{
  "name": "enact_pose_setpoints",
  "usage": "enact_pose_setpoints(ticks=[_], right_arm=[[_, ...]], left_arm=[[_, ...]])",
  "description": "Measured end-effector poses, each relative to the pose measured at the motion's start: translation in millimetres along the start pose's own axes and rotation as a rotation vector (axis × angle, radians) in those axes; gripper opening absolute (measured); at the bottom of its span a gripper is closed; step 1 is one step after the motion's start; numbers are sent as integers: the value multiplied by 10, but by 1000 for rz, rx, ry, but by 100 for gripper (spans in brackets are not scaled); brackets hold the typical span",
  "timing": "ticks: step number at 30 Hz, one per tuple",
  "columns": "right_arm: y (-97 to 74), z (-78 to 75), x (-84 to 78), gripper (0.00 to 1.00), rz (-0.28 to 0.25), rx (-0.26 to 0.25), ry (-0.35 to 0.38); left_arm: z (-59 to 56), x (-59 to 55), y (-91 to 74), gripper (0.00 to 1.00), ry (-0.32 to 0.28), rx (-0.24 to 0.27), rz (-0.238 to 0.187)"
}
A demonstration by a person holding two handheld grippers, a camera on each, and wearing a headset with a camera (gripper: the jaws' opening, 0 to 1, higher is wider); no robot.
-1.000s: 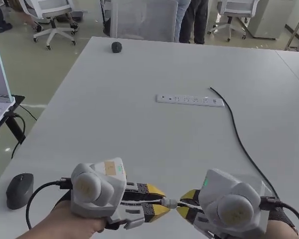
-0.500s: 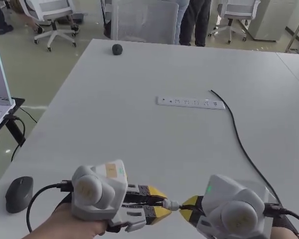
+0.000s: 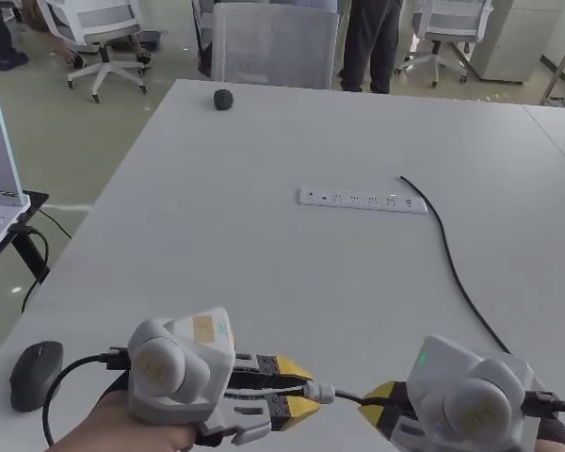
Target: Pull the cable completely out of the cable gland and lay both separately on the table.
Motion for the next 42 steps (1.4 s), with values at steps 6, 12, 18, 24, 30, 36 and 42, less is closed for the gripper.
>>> enact_pose_setpoints(ticks=[6,12,18,24,30,36,42], right_arm=[[6,-31,-123,0,16,-8,39],[19,-49,-224,0,20,-9,100],[41,-62,-341,0,43,-20,150],[41,-57,-486,0,75,-23,190],[22,-36,-476,0,71,-24,202],[2,-36,-459,0,55,-23,186],[-48,-33,-407,1,38,-13,208]], left_arm=[[4,1,2,15,0,-2,2],[3,4,6,15,0,-2,2],[-5,4,4,15,1,0,1],[-25,-15,-10,15,-4,3,2],[-43,-31,-22,15,-7,6,1],[-13,-36,-37,15,-7,14,2],[1,-41,-49,15,-7,21,3]])
Point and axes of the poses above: the centre of the closed fingertips' face, and the gripper's own axes: y roughly forward along the fingers, z roughly to its left, x roughly out of its top, the point moved 2 cm from there along -y, roughly backward along the fingers, and after that the axes turned 8 degrees about -y, right-handed, at the moved point
